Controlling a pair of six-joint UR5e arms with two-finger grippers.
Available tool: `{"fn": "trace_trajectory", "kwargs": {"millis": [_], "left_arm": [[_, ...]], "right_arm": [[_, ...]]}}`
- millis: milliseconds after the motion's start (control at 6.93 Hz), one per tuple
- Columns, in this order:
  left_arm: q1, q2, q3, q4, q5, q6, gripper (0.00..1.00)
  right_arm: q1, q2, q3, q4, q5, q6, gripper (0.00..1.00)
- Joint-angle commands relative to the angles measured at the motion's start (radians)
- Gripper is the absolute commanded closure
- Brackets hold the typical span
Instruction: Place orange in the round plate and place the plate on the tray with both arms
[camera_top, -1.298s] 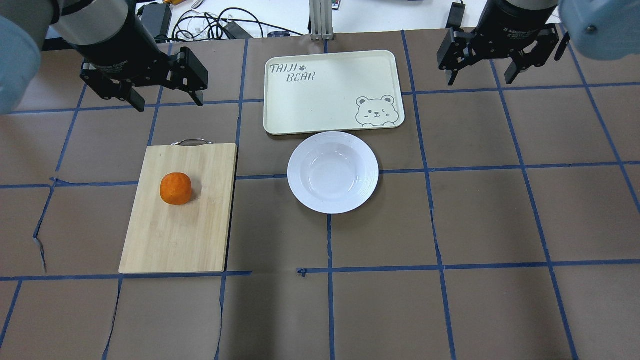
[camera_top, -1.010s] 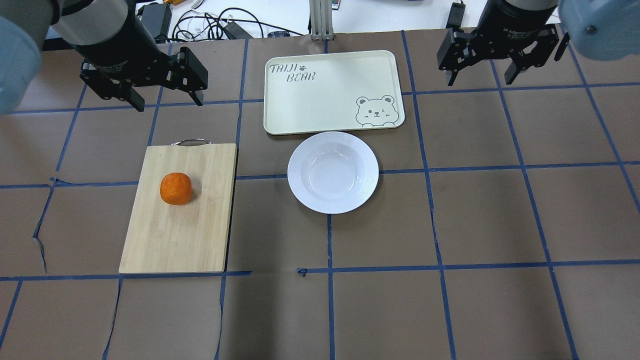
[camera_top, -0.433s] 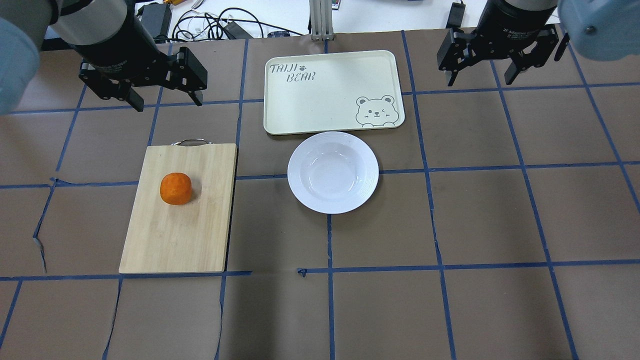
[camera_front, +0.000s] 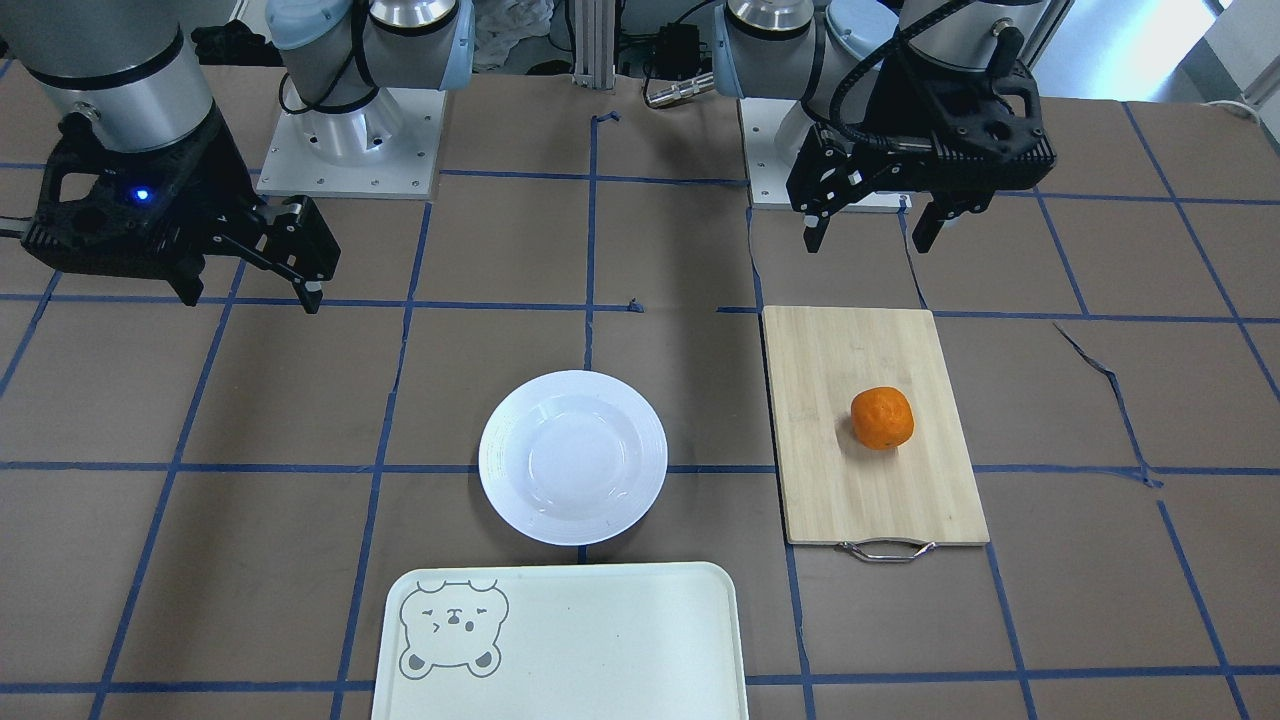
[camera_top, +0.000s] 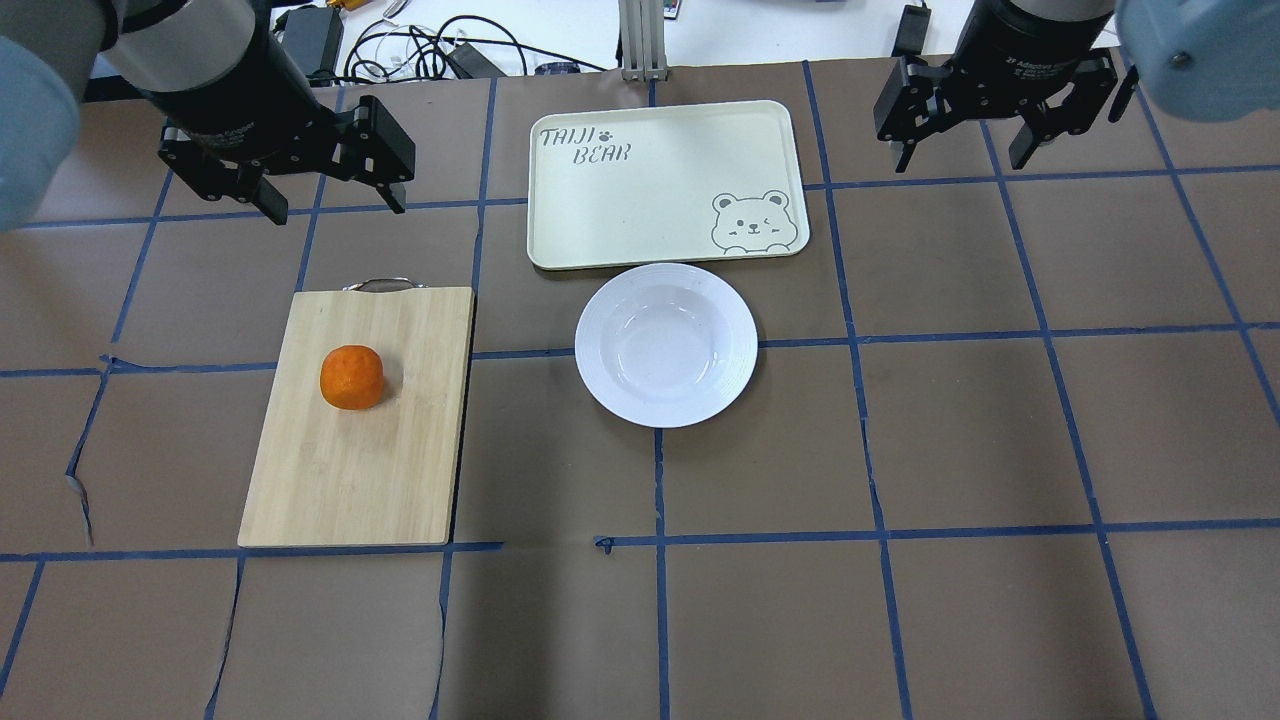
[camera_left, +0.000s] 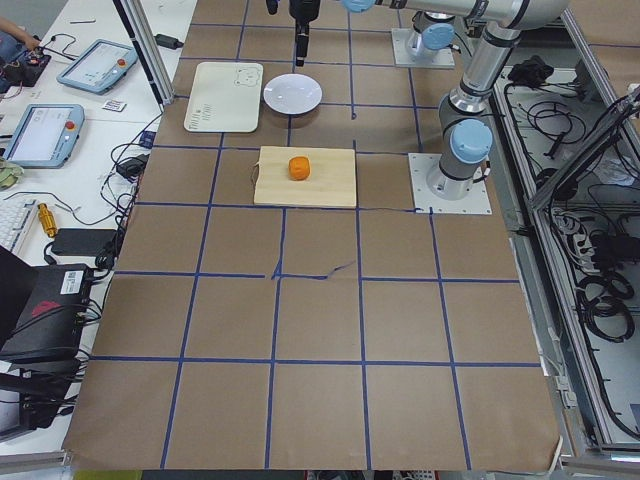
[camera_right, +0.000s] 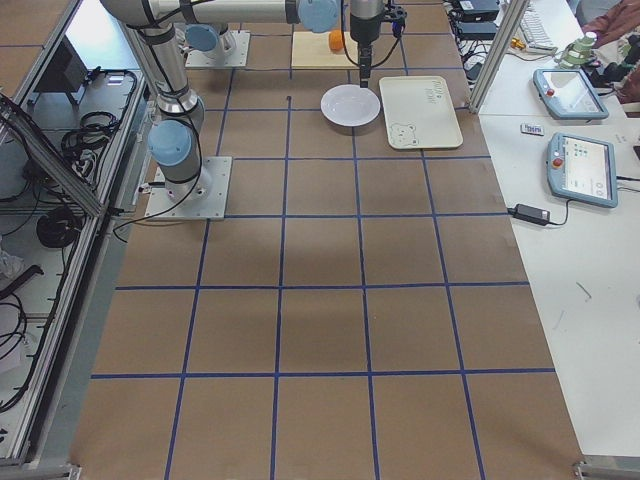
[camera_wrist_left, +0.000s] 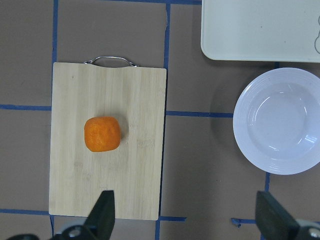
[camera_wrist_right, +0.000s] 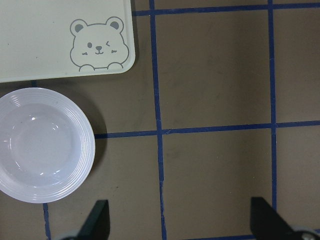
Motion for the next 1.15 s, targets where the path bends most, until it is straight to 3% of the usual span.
{"fn": "trace_trajectory", "kwargs": {"millis": [0,577,1010], "left_arm": [[0.009,-0.001,0.006,-0.002,-0.006,0.0,0.0],[0.045,-0.067,0.008,-0.002,0.005,-0.01,0.0],[0.139,-0.174,-0.112,0.038,0.035,-0.07,0.0]], "right_arm": [[0.0,0.0,0.0,0.0,0.0,0.0,0.0],[0.0,0.0,0.002,0.0,0.0,0.0,0.0],[0.0,0.0,0.002,0.0,0.0,0.0,0.0]]}}
